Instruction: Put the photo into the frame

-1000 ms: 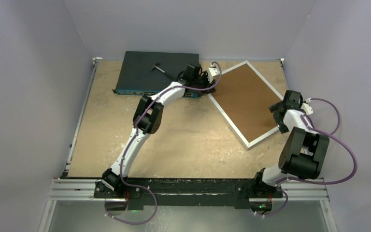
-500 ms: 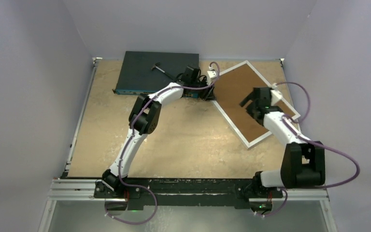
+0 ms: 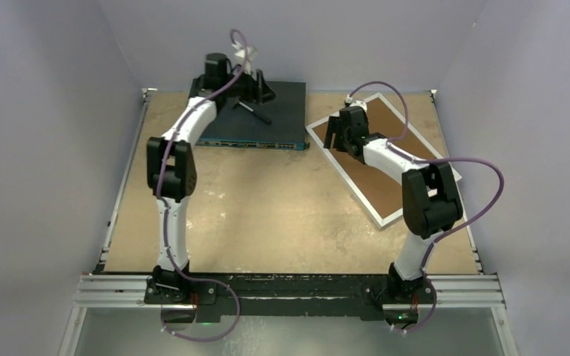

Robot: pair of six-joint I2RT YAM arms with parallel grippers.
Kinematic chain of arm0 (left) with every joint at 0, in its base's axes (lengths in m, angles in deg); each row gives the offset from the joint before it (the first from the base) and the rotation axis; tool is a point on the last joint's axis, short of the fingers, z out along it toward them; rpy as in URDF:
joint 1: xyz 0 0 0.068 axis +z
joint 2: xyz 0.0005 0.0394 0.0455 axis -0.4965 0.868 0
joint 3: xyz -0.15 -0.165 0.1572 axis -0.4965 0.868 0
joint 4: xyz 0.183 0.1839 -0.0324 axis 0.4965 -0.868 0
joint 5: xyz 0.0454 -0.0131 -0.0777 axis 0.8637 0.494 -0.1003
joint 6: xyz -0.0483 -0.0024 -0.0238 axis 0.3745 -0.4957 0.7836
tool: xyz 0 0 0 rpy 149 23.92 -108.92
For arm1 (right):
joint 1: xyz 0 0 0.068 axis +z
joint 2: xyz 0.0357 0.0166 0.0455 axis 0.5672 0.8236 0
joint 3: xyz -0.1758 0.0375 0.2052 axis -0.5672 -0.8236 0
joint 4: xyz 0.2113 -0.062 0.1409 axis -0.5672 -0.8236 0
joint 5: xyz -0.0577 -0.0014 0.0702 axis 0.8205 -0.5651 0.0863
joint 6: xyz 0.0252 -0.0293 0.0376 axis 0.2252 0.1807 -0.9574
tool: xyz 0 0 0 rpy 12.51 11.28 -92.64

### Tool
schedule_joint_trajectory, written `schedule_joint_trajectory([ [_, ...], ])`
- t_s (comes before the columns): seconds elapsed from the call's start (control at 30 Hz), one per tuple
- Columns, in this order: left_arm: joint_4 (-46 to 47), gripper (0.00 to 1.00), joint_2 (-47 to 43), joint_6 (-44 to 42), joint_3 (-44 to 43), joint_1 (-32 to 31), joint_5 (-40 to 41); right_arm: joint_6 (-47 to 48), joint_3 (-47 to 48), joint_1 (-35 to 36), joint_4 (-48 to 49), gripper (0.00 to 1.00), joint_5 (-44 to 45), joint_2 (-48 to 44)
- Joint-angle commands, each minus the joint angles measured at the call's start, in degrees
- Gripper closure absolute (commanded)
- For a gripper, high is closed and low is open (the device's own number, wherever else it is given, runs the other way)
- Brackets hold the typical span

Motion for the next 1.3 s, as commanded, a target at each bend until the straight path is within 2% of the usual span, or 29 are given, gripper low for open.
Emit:
schedule_joint_trajectory([
  [0.0,1.8,0.35,-8.9,3.3,2.7,3.7,-2.8,10.6,6.2,0.4,4.2,0.23,-5.0,3.9],
  [0.17,-2.1,0.35,-12.3,0.1,7.2,6.7,-2.9,15.3,9.0,2.2,5.7,0.31,-7.5,7.3],
  [0.4,-4.0,0.34,-15.5,-1.3,11.9,9.6,-3.7,18.9,10.8,4.1,5.7,0.41,-5.6,10.1],
  [0.53,-4.4,0.35,-16.1,-1.7,12.8,10.5,-3.9,20.4,12.3,6.5,4.7,0.47,-1.5,12.5],
  [0.83,-4.4,0.34,-16.9,-1.9,14.5,11.6,-4.5,20.6,13.3,7.3,4.2,0.5,5.6,14.4],
  [1.27,-4.0,0.34,-17.5,-2.0,15.9,11.8,-5.5,22.5,13.3,7.2,4.8,0.52,5.3,17.2],
])
